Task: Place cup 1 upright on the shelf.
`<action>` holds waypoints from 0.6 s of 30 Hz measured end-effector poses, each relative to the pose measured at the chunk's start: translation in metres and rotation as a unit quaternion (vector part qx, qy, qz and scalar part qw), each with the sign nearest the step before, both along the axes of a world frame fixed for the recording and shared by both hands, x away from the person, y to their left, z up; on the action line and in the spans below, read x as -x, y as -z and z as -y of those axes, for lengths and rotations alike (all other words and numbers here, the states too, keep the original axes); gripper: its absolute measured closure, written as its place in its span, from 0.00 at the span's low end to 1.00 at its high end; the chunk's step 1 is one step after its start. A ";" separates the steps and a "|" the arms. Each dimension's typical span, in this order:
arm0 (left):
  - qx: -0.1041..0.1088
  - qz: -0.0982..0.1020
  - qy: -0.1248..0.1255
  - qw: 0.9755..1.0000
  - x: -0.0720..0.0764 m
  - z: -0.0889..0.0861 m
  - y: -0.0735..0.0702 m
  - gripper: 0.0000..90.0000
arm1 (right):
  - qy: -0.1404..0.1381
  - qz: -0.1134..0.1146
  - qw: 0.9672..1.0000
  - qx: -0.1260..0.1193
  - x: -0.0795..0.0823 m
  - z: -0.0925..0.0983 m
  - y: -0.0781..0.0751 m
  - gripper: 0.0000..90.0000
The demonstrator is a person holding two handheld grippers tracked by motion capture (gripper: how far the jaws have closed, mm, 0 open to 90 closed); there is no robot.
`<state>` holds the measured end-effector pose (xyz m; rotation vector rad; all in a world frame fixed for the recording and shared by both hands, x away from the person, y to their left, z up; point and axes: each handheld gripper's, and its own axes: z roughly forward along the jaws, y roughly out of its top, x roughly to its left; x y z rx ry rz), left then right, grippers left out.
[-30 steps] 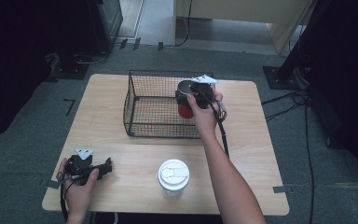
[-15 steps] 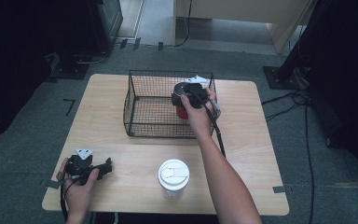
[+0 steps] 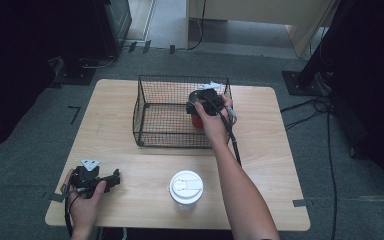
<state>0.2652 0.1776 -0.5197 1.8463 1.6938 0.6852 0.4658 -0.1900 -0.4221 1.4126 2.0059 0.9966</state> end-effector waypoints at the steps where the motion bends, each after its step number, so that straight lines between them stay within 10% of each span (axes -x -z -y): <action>1: 0.000 0.000 0.000 1.000 0.000 0.000 0.000 0.00 | 0.002 -0.002 1.000 -0.002 -0.001 0.001 0.001 0.08; 12: 0.000 0.000 0.000 1.000 0.000 0.000 0.000 0.00 | 0.011 -0.008 1.000 -0.010 -0.005 0.002 0.004 0.08; 18: 0.001 0.001 -0.001 1.000 0.000 0.000 0.000 0.00 | 0.035 -0.007 0.998 0.052 -0.004 -0.012 0.008 0.00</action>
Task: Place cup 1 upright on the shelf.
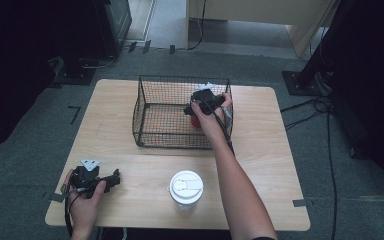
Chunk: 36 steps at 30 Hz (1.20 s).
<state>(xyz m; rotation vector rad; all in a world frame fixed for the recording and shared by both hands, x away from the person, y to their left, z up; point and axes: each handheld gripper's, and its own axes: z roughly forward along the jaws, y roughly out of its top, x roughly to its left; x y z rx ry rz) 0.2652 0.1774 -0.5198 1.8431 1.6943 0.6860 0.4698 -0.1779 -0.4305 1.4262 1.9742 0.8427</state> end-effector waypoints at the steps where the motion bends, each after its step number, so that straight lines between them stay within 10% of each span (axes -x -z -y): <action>1: 0.000 0.000 0.000 1.000 0.000 0.000 0.000 0.00 | -0.005 -0.008 1.000 -0.010 -0.001 0.001 0.002 0.00; 36: -0.001 -0.001 0.001 1.000 0.000 0.000 0.000 0.00 | -0.012 0.066 0.998 -0.018 0.011 0.001 -0.041 0.00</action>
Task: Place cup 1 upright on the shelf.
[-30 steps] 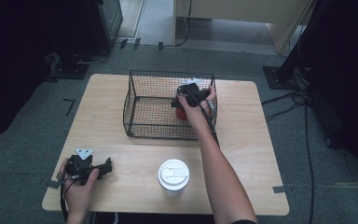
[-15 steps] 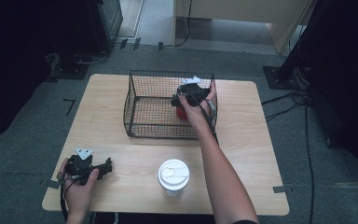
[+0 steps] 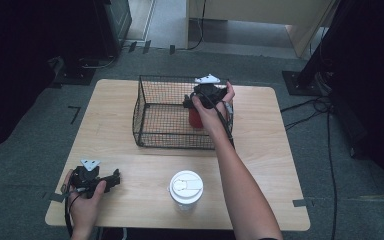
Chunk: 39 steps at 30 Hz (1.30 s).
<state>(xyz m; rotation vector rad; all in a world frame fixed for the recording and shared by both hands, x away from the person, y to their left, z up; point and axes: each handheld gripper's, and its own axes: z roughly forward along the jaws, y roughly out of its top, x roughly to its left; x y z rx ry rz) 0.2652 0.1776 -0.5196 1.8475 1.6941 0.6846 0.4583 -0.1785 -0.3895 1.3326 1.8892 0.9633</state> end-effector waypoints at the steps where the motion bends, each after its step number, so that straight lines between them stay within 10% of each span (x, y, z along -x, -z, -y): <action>1: 0.000 0.000 0.000 1.000 0.000 0.000 0.000 0.00 | -0.001 0.002 1.000 -0.001 0.001 0.001 -0.002 0.00; 16: 0.001 0.001 -0.001 1.000 0.000 0.000 0.000 0.00 | -0.022 0.001 0.998 -0.053 0.045 0.021 -0.029 0.00; 39: 0.001 0.002 -0.001 1.000 0.000 0.000 0.000 0.00 | -0.023 0.011 0.997 -0.071 0.119 0.087 -0.015 0.00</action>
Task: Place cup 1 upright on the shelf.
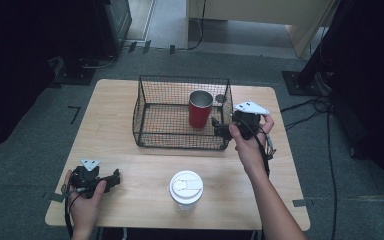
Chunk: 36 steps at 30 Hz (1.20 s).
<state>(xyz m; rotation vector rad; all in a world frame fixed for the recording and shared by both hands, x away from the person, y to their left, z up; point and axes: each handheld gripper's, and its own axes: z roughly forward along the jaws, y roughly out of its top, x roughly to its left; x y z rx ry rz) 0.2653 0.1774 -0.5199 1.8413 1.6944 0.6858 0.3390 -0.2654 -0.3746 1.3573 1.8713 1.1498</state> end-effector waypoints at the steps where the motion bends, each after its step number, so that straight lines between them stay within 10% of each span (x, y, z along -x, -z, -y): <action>1: 0.000 0.000 0.000 1.000 0.000 0.000 0.000 0.00 | 0.002 0.000 1.000 0.002 0.003 0.003 0.002 0.00; 15: 0.000 0.000 0.000 1.000 0.000 0.000 0.000 0.00 | 0.010 -0.020 0.999 -0.035 0.044 0.042 0.029 0.00; 36: -0.001 -0.001 0.001 1.000 0.000 0.000 0.000 0.00 | 0.071 -0.045 0.996 -0.026 0.079 0.097 0.082 0.00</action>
